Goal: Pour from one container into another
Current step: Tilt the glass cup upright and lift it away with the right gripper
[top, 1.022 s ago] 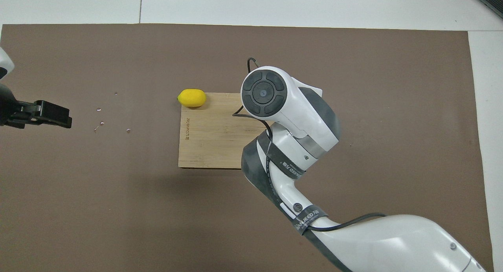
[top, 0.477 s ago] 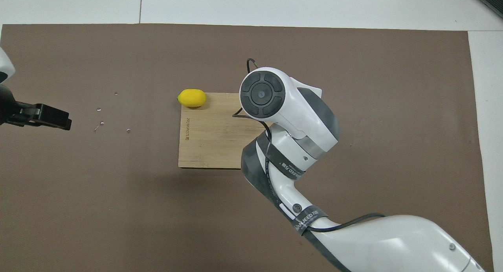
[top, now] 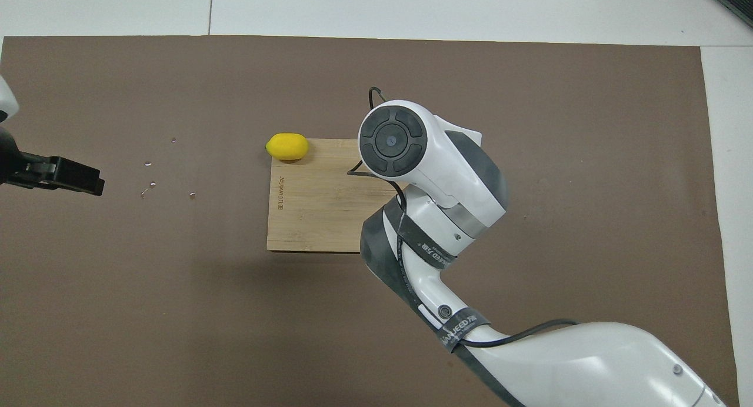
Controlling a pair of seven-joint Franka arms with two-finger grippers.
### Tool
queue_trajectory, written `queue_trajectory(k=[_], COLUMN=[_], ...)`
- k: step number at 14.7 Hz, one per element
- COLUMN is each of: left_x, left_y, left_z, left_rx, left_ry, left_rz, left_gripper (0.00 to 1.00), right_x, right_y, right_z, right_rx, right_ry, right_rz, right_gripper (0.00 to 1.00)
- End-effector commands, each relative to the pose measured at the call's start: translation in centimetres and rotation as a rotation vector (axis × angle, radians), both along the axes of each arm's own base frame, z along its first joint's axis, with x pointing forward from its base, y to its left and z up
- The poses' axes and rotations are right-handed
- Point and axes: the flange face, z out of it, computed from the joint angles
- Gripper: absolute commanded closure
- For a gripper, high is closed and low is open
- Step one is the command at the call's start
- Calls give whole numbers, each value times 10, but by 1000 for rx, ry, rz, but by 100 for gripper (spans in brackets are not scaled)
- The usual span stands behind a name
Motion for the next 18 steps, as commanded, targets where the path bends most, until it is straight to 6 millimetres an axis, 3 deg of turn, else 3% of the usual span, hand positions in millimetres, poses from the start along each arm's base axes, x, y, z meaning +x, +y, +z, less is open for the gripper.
queue_trajectory(k=[1,6,10,12,15,18], left_x=[-3,-3,-4,-4,1,1], left_y=[11,11,9,9,9,7], left_z=[2,2,0,0,0,1], left_rx=[9,9,9,9,7,6], left_ry=[-6,-5,7,6,-34,-37], left_rz=[17,11,6,8,15,7], left_gripper=[0,0,0,0,0,0], right_x=[14,26,42,48,50,36], right_y=[-14,-38,-82,-111,-172,-233], right_z=[7,7,0,-13,-31,-62], right_rx=[97,189,287,350,524,615], right_ry=[3,49,111,164,218,276], right_rz=[-63,-144,-257,-319,-434,-414], right_gripper=[100,100,100,100,100,100])
